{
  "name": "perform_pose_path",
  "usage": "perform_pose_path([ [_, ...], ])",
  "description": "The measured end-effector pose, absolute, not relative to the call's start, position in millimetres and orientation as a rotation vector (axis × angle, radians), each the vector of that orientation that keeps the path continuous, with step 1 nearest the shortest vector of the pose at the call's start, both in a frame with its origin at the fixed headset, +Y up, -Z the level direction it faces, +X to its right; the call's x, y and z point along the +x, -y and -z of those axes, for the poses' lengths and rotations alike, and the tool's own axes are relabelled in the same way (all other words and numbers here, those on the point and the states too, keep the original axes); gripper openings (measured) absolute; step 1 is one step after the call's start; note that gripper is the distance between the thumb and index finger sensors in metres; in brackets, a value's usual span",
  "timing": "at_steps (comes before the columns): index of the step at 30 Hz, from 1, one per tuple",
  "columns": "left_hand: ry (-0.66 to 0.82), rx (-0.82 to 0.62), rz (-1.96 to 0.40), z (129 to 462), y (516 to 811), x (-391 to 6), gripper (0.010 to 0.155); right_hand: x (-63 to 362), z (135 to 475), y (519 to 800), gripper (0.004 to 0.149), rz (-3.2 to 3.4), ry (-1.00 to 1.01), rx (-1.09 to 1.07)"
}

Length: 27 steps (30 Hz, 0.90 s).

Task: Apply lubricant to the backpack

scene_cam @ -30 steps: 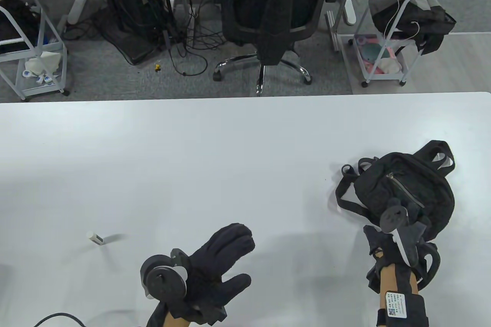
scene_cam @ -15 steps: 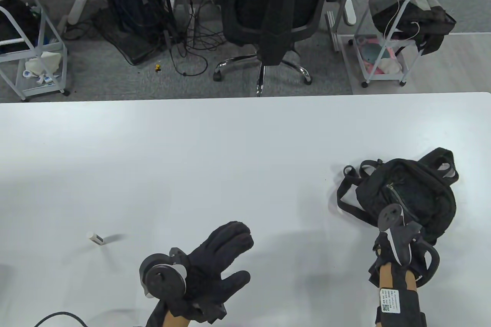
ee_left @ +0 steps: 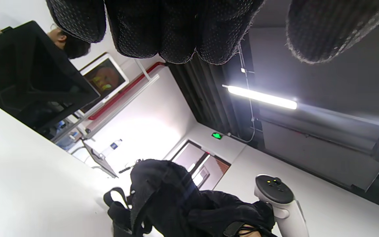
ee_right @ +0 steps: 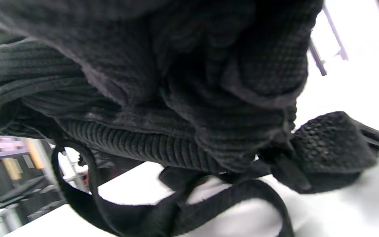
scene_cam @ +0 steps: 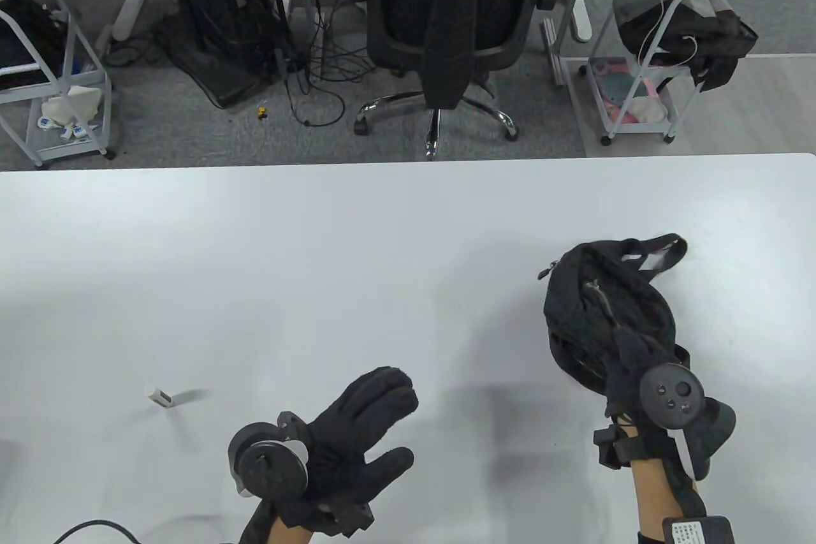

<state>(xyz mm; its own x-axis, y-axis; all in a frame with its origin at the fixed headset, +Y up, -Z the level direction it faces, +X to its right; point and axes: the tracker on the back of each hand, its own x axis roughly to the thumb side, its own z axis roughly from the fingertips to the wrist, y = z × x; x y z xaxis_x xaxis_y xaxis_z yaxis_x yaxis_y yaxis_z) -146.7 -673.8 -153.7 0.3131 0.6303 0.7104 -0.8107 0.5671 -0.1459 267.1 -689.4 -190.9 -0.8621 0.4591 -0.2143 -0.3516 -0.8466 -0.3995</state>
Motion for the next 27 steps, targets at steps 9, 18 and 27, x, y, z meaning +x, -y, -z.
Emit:
perform_pose_path([
  [9,0.759,0.274,-0.986,156.6,674.4,-156.7,0.074,195.7,171.1,685.0,0.045,-2.616,0.43,0.025],
  [18,0.741,0.277,-0.982,157.1,674.2,-159.0,0.074,119.1,154.0,710.7,0.046,-2.824,0.291,0.431],
  [27,0.739,0.255,-0.968,160.2,675.7,-156.4,0.074,98.3,151.8,737.5,0.046,-2.945,0.108,0.612],
])
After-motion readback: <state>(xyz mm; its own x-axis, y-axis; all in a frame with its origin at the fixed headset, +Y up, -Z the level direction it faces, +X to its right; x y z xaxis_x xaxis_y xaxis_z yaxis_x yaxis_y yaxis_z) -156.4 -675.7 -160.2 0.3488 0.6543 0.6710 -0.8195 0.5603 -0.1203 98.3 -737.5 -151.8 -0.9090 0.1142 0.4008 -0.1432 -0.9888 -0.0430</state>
